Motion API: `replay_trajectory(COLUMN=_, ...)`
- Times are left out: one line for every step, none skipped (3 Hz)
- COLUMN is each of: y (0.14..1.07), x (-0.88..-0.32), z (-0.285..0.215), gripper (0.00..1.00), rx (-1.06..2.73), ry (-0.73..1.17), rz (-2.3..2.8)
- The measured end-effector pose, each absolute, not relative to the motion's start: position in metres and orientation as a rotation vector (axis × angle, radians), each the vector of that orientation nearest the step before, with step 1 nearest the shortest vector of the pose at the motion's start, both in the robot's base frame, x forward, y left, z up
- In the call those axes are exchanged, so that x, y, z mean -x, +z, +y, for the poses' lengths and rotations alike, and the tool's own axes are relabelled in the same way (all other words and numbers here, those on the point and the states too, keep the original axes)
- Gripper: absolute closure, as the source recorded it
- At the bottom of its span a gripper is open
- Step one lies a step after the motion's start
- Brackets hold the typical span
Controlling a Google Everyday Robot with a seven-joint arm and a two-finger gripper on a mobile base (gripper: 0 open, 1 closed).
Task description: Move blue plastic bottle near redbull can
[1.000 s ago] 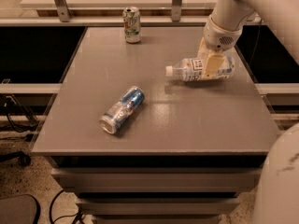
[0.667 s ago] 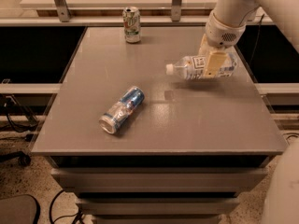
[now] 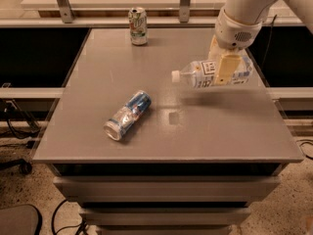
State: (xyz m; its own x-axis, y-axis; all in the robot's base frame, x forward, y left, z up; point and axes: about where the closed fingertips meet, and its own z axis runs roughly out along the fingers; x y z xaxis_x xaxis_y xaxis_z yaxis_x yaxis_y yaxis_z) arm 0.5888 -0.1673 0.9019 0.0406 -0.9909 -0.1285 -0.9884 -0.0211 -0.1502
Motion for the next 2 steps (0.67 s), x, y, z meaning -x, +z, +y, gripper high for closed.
replay_trajectory(y=0.91, x=-0.566, z=-0.162, gripper=1.0, rx=2.097, ry=0.008, rz=2.098)
replay_trajectory(y=0.917, x=-0.548, z=-0.153, gripper=1.0, rx=2.089, ry=0.051, rz=2.108)
